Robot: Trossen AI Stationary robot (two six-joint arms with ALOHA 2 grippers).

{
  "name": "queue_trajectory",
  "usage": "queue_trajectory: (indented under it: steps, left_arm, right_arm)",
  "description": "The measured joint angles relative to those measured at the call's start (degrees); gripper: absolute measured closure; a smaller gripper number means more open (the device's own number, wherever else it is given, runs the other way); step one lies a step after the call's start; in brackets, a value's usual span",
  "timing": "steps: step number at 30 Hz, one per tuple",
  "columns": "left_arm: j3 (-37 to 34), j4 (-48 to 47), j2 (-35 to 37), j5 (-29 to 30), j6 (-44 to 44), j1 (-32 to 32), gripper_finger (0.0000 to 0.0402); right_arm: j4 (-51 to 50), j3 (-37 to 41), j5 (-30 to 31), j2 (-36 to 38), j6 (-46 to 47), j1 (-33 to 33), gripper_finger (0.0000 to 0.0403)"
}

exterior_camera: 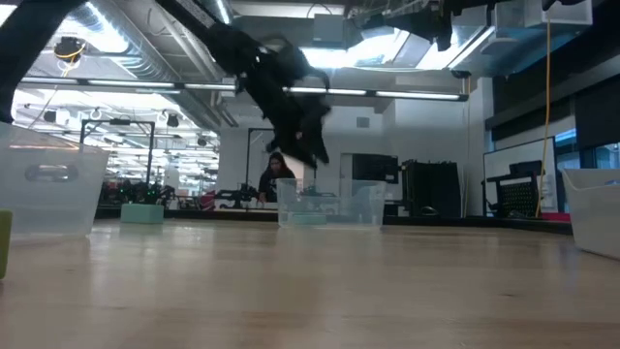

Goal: Sort & place blocks by color
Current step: Put the top blue block into the top transparent bin

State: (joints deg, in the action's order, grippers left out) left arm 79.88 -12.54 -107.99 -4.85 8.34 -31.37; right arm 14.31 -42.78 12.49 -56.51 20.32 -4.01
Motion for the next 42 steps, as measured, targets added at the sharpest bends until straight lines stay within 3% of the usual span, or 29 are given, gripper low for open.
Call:
queue_trajectory:
  steps: [7, 10, 17, 20, 26, 33, 42]
  left_arm:
    - [-0.22, -0.04, 12.71, -10.33, -1.5, -0.19, 0.022]
    - [-4.3, 5.57, 20.28, -12.7, -1.74, 1.32, 0.0219]
    - [-30.51, 36.29, 40.75, -13.41, 5.4, 6.94, 0.0219]
    - [-40.05, 41.81, 48.29, -11.04, 6.77, 10.55, 0.0219]
    - [-49.55, 42.99, 59.98, -8.85, 3.87, 16.5, 0.0219]
    - [-51.76, 35.23, 68.51, -9.15, 3.14, 18.33, 0.0219]
    - [-51.78, 30.98, 71.2, -8.11, 1.7, 18.33, 0.0219]
  right_arm:
    - [0.02, 0.0, -0.02, 0.0, -1.18, 0.0, 0.0052]
    - [0.01, 0.0, -0.07, 0.0, -1.89, 0.0, 0.0052]
    - [0.0, 0.0, -1.66, 0.0, -7.85, 0.0, 0.0052]
    - [0.02, 0.0, -1.79, 0.0, -8.93, 0.0, 0.0052]
    - [0.02, 0.0, -2.12, 0.0, -5.57, 0.0, 0.0052]
    - [0.02, 0.0, -2.42, 0.0, -6.08, 0.07, 0.0052]
    - [0.09, 0.0, -14.47, 0.0, -7.21, 0.14, 0.0052]
